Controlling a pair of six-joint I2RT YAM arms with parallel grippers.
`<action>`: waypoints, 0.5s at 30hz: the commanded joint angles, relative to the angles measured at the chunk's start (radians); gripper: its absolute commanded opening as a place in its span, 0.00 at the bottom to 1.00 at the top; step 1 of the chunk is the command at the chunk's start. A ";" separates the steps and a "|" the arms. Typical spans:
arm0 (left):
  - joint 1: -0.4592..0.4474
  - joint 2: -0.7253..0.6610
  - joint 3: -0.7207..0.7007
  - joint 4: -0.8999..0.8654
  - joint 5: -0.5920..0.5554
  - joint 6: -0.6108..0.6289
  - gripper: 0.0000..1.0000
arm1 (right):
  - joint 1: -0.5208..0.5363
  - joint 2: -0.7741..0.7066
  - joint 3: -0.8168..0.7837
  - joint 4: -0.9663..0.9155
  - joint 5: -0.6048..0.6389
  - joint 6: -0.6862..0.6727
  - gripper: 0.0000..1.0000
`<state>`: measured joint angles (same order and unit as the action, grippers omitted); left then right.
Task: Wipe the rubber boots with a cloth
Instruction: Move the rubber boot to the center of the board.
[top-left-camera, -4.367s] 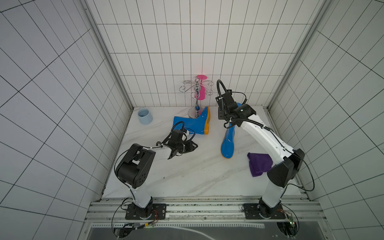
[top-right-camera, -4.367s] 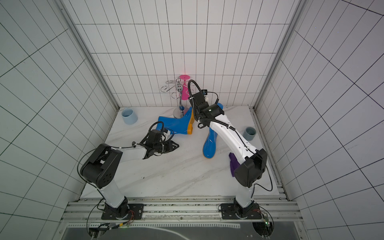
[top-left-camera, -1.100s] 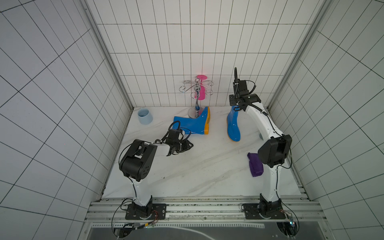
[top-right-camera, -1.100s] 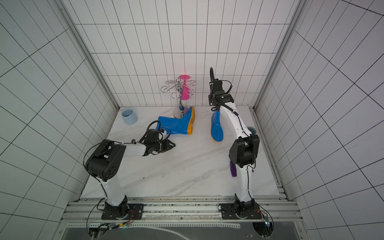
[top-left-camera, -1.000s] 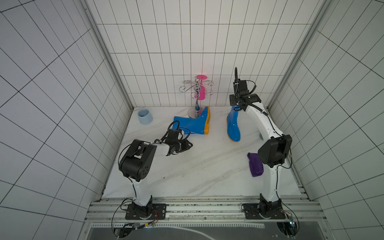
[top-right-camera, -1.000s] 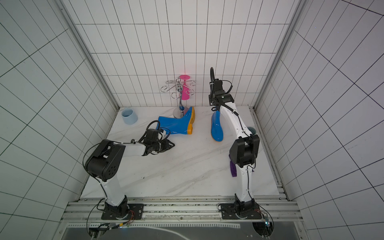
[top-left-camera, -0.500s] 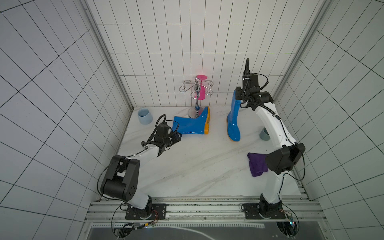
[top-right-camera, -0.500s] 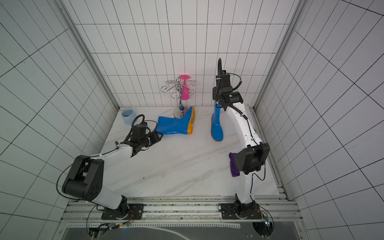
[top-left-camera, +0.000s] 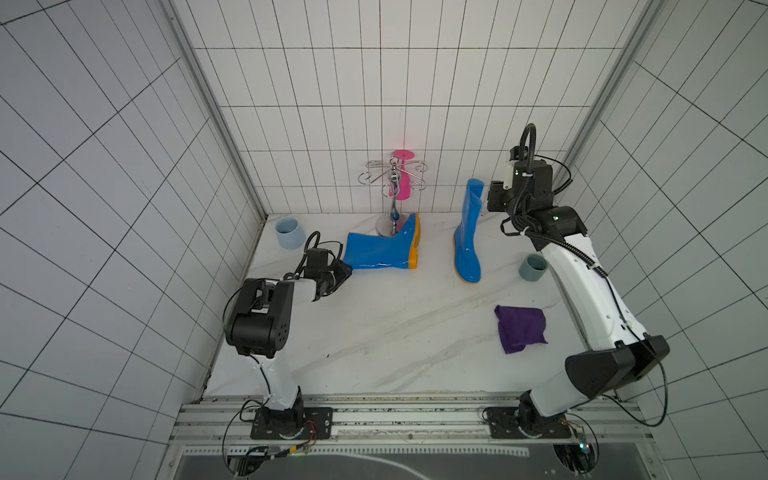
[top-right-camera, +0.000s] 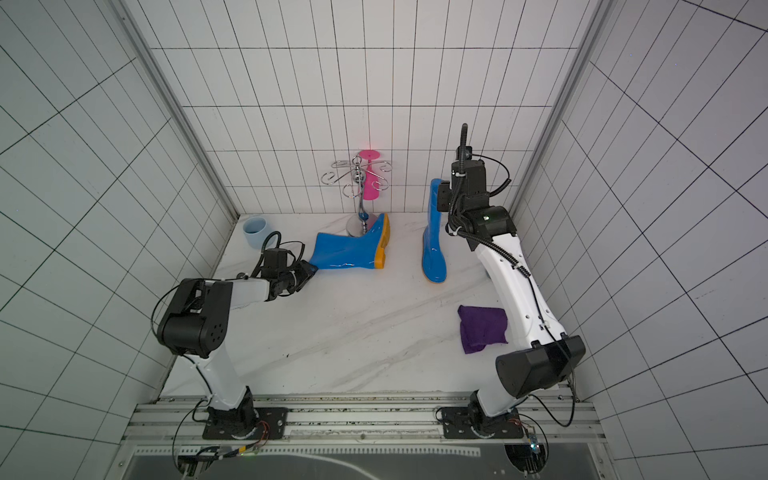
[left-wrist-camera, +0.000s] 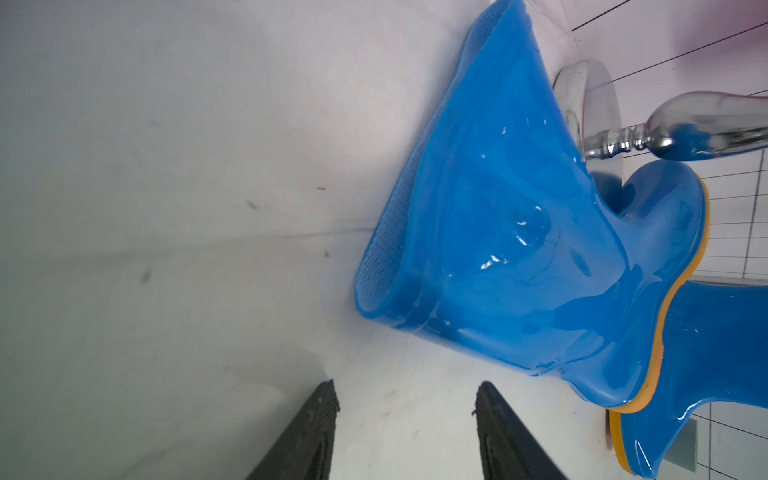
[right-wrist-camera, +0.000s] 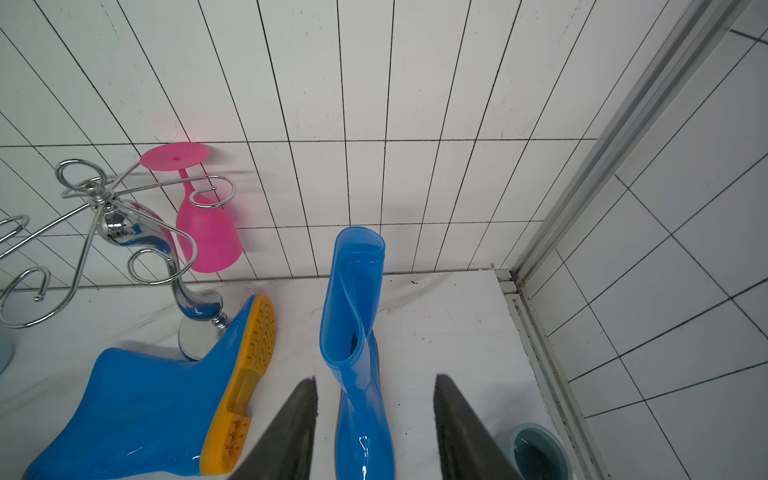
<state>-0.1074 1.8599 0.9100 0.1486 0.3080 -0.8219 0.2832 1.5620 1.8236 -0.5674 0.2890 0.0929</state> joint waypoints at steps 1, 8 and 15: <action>0.005 0.041 0.016 0.043 0.000 -0.042 0.56 | 0.007 -0.041 -0.079 0.040 -0.015 0.006 0.47; 0.010 0.096 0.056 0.049 -0.011 -0.057 0.55 | 0.006 -0.054 -0.114 0.050 -0.009 -0.001 0.47; 0.016 0.185 0.101 0.065 0.001 -0.089 0.46 | 0.007 -0.080 -0.164 0.064 -0.020 0.005 0.47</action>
<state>-0.0982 1.9770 1.0058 0.2379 0.3164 -0.8787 0.2832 1.5146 1.7226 -0.5316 0.2771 0.0933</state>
